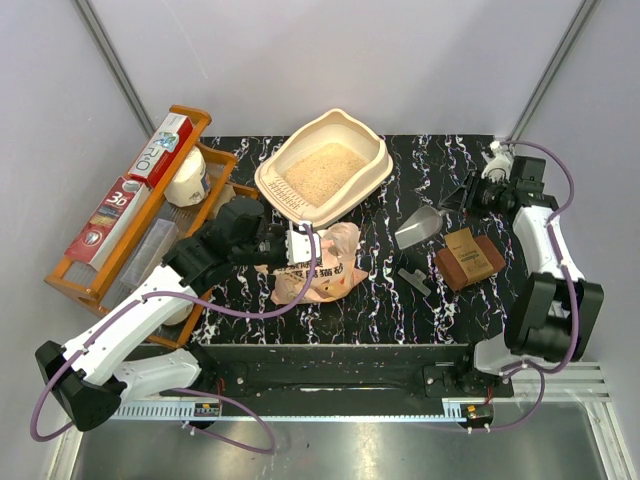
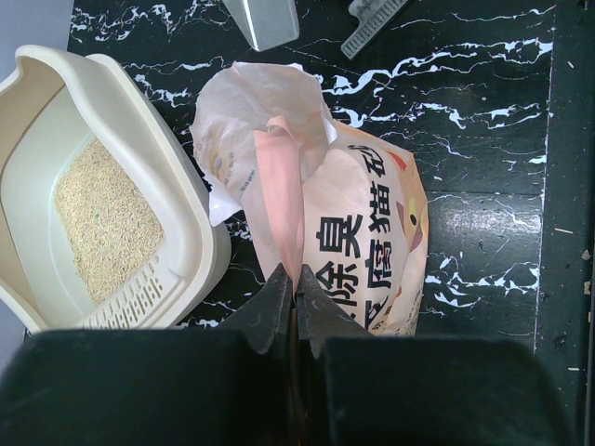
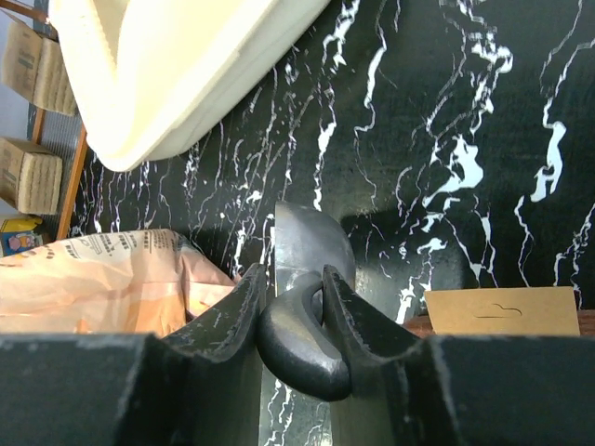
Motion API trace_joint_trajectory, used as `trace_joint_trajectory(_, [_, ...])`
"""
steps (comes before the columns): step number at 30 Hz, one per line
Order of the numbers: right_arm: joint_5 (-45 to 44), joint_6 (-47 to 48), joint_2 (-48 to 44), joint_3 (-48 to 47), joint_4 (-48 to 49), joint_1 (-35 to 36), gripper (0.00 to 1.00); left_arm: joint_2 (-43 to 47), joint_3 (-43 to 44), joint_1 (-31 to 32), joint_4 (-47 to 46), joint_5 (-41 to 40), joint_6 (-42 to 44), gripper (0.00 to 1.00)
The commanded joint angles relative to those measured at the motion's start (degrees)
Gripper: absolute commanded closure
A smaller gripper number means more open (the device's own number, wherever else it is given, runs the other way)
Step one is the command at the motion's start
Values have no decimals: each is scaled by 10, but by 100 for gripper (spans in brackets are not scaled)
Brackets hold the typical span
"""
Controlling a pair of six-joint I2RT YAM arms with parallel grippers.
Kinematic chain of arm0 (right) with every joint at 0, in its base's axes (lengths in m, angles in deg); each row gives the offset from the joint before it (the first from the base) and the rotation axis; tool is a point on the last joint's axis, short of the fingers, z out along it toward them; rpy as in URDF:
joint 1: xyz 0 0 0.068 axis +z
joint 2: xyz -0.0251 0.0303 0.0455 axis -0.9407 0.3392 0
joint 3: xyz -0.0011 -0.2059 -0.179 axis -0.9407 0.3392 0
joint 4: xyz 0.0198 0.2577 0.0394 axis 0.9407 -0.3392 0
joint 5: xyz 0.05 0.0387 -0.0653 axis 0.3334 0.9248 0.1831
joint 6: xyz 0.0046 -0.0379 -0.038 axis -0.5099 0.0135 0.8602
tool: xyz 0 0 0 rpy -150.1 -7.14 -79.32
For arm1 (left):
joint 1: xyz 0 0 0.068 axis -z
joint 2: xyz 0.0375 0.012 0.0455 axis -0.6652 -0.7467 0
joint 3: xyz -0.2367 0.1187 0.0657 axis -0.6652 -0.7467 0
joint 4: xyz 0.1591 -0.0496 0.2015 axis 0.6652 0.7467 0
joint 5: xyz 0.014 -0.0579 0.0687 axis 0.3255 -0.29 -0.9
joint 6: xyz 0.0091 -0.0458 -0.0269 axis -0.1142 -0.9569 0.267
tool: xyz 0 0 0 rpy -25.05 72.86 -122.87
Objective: Fill the litter box with clean litter
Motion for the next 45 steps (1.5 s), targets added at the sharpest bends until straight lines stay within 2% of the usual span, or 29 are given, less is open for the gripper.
trace_joint_trajectory(1, [62, 13, 53, -37, -2, -21, 95, -4, 13, -3, -20, 19, -8, 100])
trace_joint_trajectory(10, [78, 19, 147, -85, -1, -57, 92, -4, 12, -4, -19, 11, -3, 100])
trace_joint_trajectory(21, [117, 26, 226, -150, 0, -62, 84, -6, 11, -3, -17, 9, -1, 100])
trace_joint_trajectory(38, [105, 11, 264, -121, 25, -61, 79, -12, 10, -4, -16, 9, -3, 100])
trace_joint_trajectory(40, [95, 11, 269, -122, 25, -61, 77, -12, 10, -4, -16, 9, -3, 100])
trace_joint_trajectory(42, [72, 12, 269, -121, 25, -61, 68, -13, 11, -4, -17, 8, -3, 100])
trace_joint_trajectory(45, [44, 23, 266, -123, 18, -61, 61, -12, 10, -3, -16, 8, -3, 100])
